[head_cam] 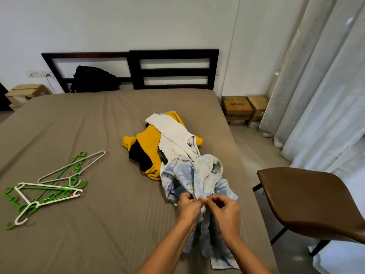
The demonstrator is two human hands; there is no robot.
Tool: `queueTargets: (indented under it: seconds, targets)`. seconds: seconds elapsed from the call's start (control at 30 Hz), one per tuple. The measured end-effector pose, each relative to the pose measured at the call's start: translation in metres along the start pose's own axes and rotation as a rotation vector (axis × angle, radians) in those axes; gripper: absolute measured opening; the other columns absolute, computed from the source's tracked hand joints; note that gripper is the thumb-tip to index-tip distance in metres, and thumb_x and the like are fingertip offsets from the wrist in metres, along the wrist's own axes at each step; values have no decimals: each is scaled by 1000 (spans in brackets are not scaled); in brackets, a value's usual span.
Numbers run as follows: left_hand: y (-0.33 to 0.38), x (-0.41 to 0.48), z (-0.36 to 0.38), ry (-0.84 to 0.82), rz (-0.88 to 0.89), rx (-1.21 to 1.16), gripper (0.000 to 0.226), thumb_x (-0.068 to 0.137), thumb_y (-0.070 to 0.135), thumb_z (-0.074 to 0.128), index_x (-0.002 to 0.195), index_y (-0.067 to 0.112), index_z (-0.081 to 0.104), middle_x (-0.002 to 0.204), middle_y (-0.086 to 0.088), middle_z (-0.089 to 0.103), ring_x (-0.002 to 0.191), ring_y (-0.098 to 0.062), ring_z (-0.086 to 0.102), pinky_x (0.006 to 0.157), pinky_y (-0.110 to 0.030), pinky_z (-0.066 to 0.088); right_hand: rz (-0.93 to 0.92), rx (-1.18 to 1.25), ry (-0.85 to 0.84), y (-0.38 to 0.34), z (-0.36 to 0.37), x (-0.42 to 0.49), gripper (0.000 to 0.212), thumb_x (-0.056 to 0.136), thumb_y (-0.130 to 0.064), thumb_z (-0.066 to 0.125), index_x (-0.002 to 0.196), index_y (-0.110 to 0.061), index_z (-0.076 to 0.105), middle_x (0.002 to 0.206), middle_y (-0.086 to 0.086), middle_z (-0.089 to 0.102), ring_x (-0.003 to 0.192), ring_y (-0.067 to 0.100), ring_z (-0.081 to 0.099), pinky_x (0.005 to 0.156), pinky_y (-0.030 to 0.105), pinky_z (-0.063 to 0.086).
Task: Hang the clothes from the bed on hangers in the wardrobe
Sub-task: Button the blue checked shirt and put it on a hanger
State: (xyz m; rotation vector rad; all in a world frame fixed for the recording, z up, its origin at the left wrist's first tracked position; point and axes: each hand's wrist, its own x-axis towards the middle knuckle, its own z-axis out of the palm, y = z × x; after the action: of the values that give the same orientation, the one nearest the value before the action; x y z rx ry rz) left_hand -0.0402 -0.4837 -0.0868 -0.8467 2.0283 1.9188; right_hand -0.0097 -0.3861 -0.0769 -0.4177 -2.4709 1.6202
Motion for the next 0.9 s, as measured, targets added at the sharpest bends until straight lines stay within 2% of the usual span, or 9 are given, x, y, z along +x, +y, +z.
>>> queueTargets:
  seconds: [0.1, 0.17, 0.2, 0.3, 0.4, 0.53, 0.7, 0.83, 0.9]
  targets:
    - [2, 0, 0, -33, -96, -134, 24, 78, 4, 72, 89, 5, 51, 65, -5, 63, 58, -14, 59, 54, -25, 51, -116, -133, 13, 3, 2, -3, 5, 82, -16, 71, 78, -19, 69, 75, -6, 65, 69, 7, 61, 64, 25, 52]
    - [9, -3, -1, -77, -186, -204, 22, 79, -7, 65, 79, 4, 46, 42, 0, 50, 35, -8, 43, 36, -16, 35, -177, -196, 4, 3, 3, -5, 3, 83, -11, 70, 82, -13, 68, 78, -4, 61, 70, 6, 58, 64, 13, 46]
    - [11, -3, -1, -82, -229, -219, 23, 79, -9, 63, 81, 5, 45, 41, 0, 46, 33, -7, 39, 35, -14, 31, -181, -206, -3, 2, 4, -6, 3, 83, -9, 70, 82, -11, 67, 78, -3, 59, 70, 6, 56, 63, 9, 43]
    - [13, -2, -1, -81, -312, -226, 29, 77, -9, 61, 99, 4, 47, 59, -7, 52, 49, -12, 45, 46, -21, 39, -70, -112, -12, -1, 6, -7, 11, 80, -6, 71, 78, -13, 64, 75, -3, 62, 69, 7, 59, 60, 9, 45]
    - [11, -3, 0, -92, -337, -237, 22, 78, -14, 55, 92, 1, 46, 69, -12, 59, 61, -18, 56, 51, -24, 45, 171, 102, -61, 0, 4, -3, 15, 73, 2, 75, 74, -11, 68, 70, 3, 69, 70, 18, 67, 66, 22, 55]
    - [13, -8, 1, -74, -252, -267, 27, 81, -15, 57, 80, 6, 40, 67, -9, 54, 59, -14, 53, 41, -19, 46, 344, 280, -120, 2, -3, 5, 14, 68, 5, 78, 72, -7, 73, 72, 7, 73, 74, 20, 71, 73, 31, 57]
    - [13, -4, -4, -13, -49, 22, 31, 77, 7, 71, 66, 15, 44, 60, -1, 52, 54, -14, 50, 54, -25, 42, 539, 622, -165, -11, -6, 7, 9, 79, 15, 62, 81, 9, 68, 65, 14, 71, 59, 17, 69, 52, 19, 54]
    - [13, -4, -5, 7, 35, 78, 40, 74, 19, 76, 65, 24, 37, 66, 1, 55, 62, -19, 56, 62, -31, 47, 576, 646, -199, -12, -9, 12, 8, 79, 16, 61, 82, 11, 66, 59, 11, 69, 51, 13, 66, 48, 17, 51]
    - [12, -3, -5, -10, 36, 79, 35, 72, 24, 78, 73, 22, 43, 72, 0, 60, 69, -20, 62, 66, -33, 52, 601, 641, -213, -11, -10, 15, 10, 77, 16, 64, 80, 6, 67, 60, 10, 69, 52, 13, 66, 49, 18, 52]
